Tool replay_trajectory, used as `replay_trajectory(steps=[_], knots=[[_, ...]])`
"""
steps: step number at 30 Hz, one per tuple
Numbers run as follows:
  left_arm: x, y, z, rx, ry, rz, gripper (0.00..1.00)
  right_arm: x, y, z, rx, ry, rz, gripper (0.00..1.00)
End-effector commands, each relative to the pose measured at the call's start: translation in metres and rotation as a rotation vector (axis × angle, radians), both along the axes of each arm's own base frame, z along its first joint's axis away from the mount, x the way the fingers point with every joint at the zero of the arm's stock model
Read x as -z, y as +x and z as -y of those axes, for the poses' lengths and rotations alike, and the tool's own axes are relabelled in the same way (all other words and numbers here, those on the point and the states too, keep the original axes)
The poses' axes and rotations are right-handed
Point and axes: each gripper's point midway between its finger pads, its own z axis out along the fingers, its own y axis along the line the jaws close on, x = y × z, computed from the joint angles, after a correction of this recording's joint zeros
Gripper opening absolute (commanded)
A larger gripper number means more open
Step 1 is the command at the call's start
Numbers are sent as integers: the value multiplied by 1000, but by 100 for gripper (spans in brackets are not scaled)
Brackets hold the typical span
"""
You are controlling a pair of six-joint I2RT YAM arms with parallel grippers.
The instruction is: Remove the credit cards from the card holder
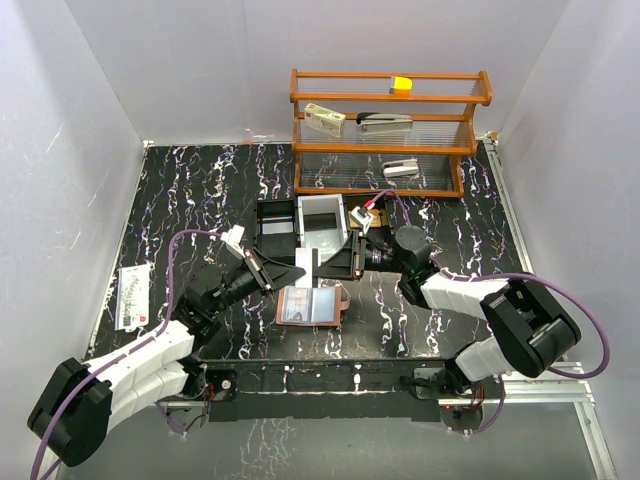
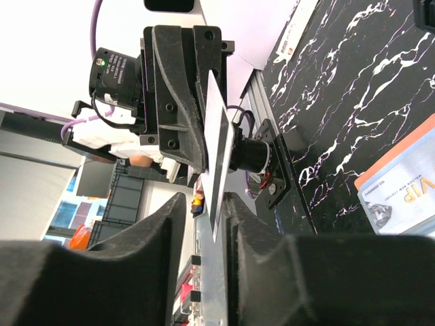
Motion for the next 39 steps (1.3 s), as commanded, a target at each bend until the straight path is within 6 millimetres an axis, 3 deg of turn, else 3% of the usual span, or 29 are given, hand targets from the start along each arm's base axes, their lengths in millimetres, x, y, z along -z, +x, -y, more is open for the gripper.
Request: replay_trajectory(steps=[1,11,14,23,28,30,31,34,39], knots=[[-8,1,-3,-18,-3,45,0,-22,-6,1,-24,57,100,30],[-8,3,3,13,19,46,0,-30,-3,-2,-41,80,119,25],[-8,2,2,11,12,48,0,-33,-1,-4,-49,93,117,15],[-14,-5,6,60,-20,72,0,-33,10,-10,-25,119,88,19],[-12,-7,4,56,-30,74,0,-34,8,-14,-49,144,83,2],[-7,-6,3,49,9,64,0,-33,8,-14,-52,140,83,0],[-5,-4,1,33,30,56,4,-33,9,-14,-47,138,84,0],[4,2,-8,-27,118,52,46,-24,16,-16,-18,91,87,0],[37,10,-44,-169,428,-57,92,4,49,-20,89,-127,130,0]])
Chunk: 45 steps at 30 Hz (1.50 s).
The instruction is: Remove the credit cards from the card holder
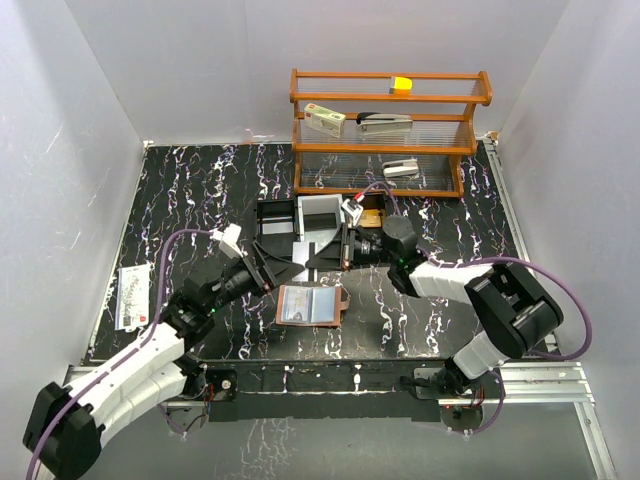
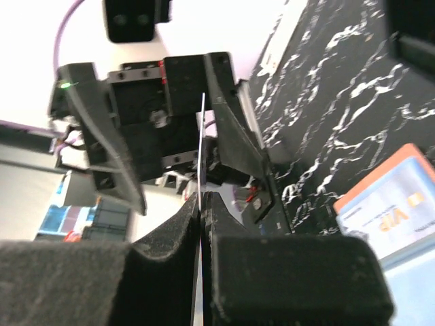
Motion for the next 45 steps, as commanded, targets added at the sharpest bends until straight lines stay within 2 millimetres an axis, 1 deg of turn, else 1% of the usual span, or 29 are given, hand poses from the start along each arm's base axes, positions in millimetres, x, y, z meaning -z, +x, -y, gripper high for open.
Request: replay_trajectory(steps=[1,2,4,6,8,11,14,15,16,19,21,22,24,26,29,32,37,41,45], knots=[[31,8,-41,-154,324,-87,97,4,37,-4,116,-181,153,0],[41,7,-53,-194,391,-130,98,9,45,-3,137,-236,167,0],[57,4,-73,-249,509,-209,99,17,62,-1,182,-335,211,0],[67,0,-87,-290,586,-266,99,20,79,1,224,-411,254,0],[74,-3,-98,-334,628,-310,99,22,96,2,262,-479,305,0],[75,-5,-108,-383,637,-327,99,26,117,0,286,-587,401,0],[74,-9,-119,-442,626,-336,99,20,135,-9,299,-659,520,0],[73,-9,-122,-458,622,-333,99,17,140,-15,299,-682,567,0],[71,-10,-125,-469,617,-329,99,9,144,-23,295,-701,635,0],[67,-12,-129,-487,606,-310,99,4,153,-38,288,-794,834,0],[60,-13,-130,-481,594,-281,99,-8,160,-42,315,-846,979,0],[56,-13,-130,-478,587,-266,99,1,162,-49,292,-858,1036,0],[49,-14,-132,-483,579,-244,99,-3,161,-61,266,-844,1148,0],[44,-16,-136,-495,578,-227,99,2,161,-73,224,-849,1224,0],[37,-17,-142,-515,580,-211,99,10,166,-85,179,-898,1282,0],[33,-18,-147,-535,581,-207,99,17,172,-91,147,-932,1338,0],[28,-20,-151,-549,572,-194,99,31,189,-94,129,-1029,1383,0],[25,-21,-154,-561,575,-183,99,51,198,-99,80,-1097,1394,0],[20,-21,-157,-570,577,-171,99,67,210,-95,79,-1191,1417,0]])
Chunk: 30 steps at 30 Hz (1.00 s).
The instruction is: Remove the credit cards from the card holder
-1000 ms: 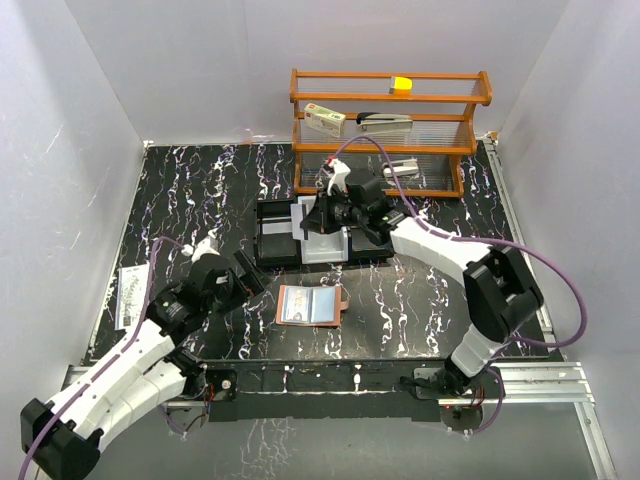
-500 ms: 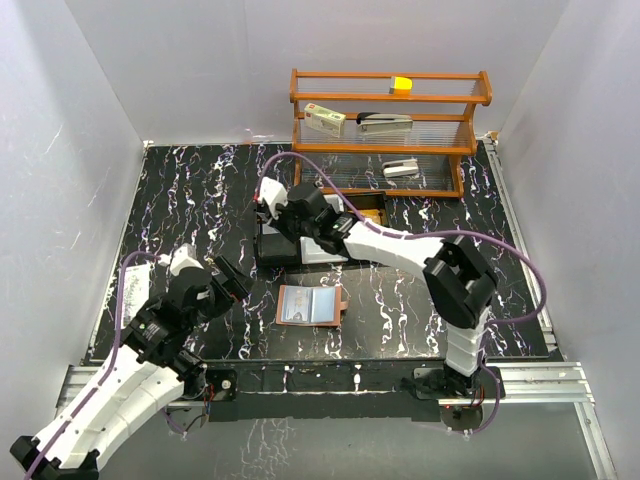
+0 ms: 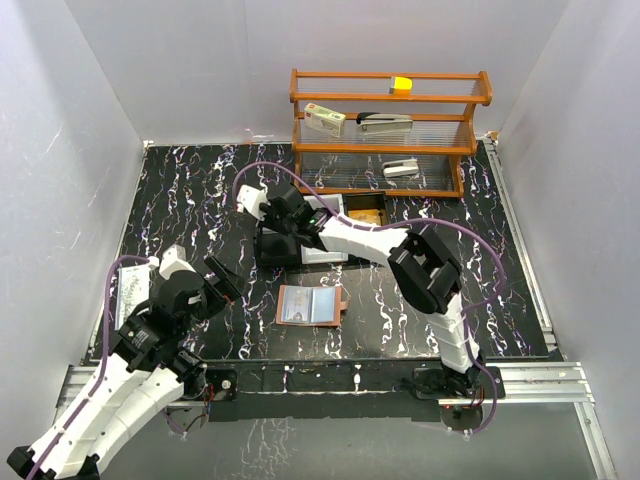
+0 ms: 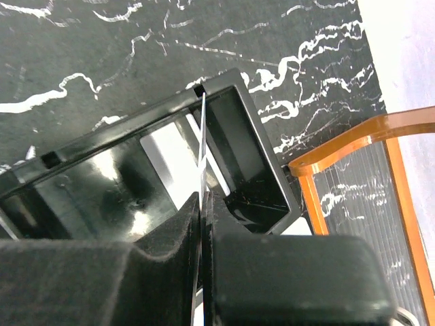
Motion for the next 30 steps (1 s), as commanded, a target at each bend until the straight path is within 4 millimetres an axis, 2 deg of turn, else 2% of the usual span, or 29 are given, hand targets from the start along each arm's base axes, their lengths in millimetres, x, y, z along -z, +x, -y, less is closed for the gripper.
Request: replay_trajectory(steps=[1,6,10,14,20,27,30], knots=[[-18,1,-9,-22,23,43,99,-8,20,3,49,-74,99,0],[-22,0,-12,-16,38,52,99,7,19,5,39,-107,105,0],[-25,1,-10,-5,26,69,99,21,27,8,60,-156,121,0],[-29,1,-10,-10,16,89,99,30,32,2,79,-163,127,0],[-28,-2,-14,-22,26,68,99,46,43,8,142,-235,166,1],[-26,-3,-12,-16,8,70,99,56,39,10,158,-262,139,15],[-25,-4,-10,-7,7,66,99,52,35,6,142,-232,119,31]])
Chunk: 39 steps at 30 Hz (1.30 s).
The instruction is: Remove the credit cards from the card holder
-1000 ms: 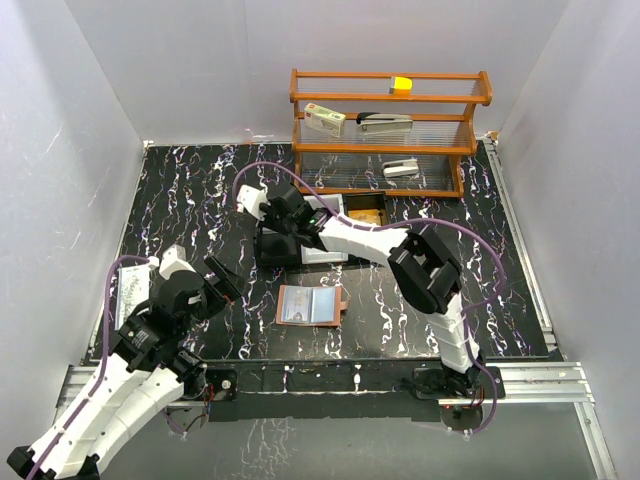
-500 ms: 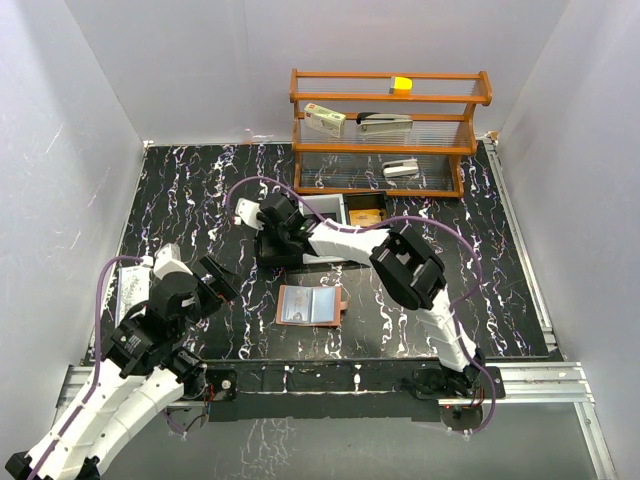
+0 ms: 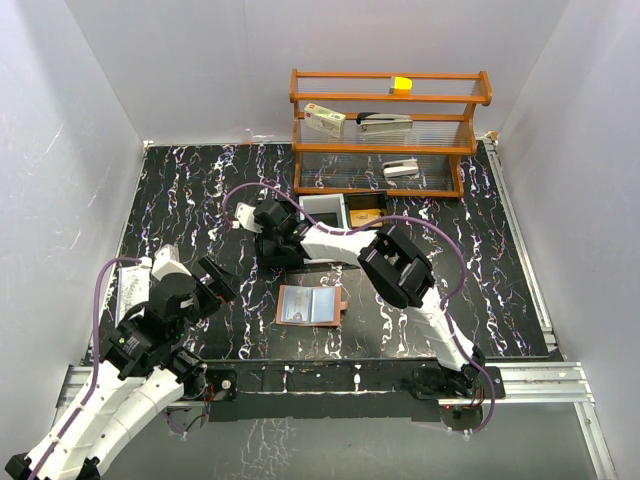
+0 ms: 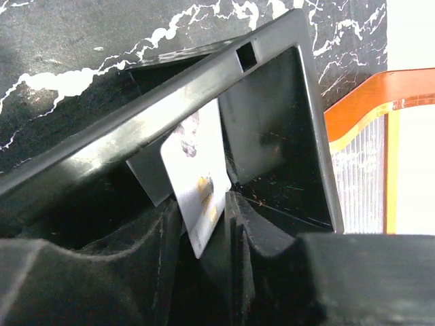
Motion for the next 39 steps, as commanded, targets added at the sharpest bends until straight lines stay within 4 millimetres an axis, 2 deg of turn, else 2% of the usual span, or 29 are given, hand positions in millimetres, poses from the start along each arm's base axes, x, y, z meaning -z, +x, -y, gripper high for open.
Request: replay_trajectory(steps=[1,6,13,17,22,26,29,33,36,39], knots=[[-8,-1,-1,-1,-3,14,99,-23,3,-14,-2,77,20,34],[-6,-1,1,9,-6,4,99,-30,5,-13,27,84,9,42],[-4,-1,5,28,-10,-2,99,-38,3,-15,26,108,1,46],[-2,-1,8,42,-8,-10,99,-47,-5,-22,-5,154,-32,49],[-1,-1,13,63,-20,-18,99,-75,-8,-27,-5,244,-25,50],[-1,0,17,74,-27,-18,99,-113,-13,-25,42,393,-16,50],[1,0,18,79,-29,-25,99,-159,-21,-5,126,549,28,56],[7,1,20,86,-23,-41,99,-196,-42,46,299,782,74,71],[11,3,25,93,-30,-49,99,-204,-68,83,381,949,37,80],[16,7,29,95,-45,-49,99,-194,-99,102,404,1066,-71,81]])
